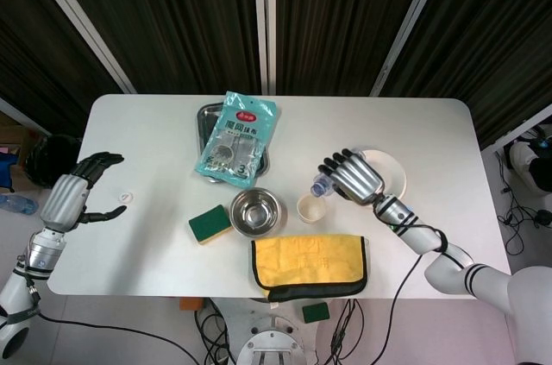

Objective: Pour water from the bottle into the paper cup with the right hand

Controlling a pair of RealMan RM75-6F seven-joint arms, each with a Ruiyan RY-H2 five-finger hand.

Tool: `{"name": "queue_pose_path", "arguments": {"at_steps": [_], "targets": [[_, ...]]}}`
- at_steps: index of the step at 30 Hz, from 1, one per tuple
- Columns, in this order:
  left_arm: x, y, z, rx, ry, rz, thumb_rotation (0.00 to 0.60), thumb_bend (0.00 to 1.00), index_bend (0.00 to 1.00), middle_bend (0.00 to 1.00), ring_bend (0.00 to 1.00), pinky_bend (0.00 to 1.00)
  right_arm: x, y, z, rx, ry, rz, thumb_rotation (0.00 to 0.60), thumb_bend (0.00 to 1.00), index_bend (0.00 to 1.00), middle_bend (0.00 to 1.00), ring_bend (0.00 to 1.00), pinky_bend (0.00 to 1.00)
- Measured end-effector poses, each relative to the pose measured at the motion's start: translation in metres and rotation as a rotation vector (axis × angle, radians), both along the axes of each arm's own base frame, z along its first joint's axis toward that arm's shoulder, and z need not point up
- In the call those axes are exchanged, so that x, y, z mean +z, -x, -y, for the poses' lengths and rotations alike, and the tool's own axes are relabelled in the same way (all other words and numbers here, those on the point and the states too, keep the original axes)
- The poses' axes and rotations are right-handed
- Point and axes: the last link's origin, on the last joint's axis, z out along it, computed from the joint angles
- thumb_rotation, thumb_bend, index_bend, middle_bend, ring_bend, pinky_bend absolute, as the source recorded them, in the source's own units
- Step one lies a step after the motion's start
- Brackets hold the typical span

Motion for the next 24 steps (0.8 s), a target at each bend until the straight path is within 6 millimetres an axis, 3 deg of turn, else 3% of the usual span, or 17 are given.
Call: {"name": "queue_pose_path", "arguments": {"at_steps": [14, 24], "targets": [[-0.003, -0.002, 0.0, -0.004, 0.006, -0.008, 0.6, 0.13, 0.19, 0.19, 0.13, 0.19, 0.026, 0.021, -0.004, -0.363, -0.151, 0.553, 0.6, 0.59, 0.81, 0.51, 0.38, 0.44], [-0.004, -0.005, 0.0, -0.006, 0.014, -0.021, 0.6, 0.13, 0.19, 0.19, 0.13, 0.19, 0.034, 0.059, -0.013, -0.646, -0.255, 0.929, 0.6, 0.57, 0.8, 0.51, 0.38, 0.44]]}}
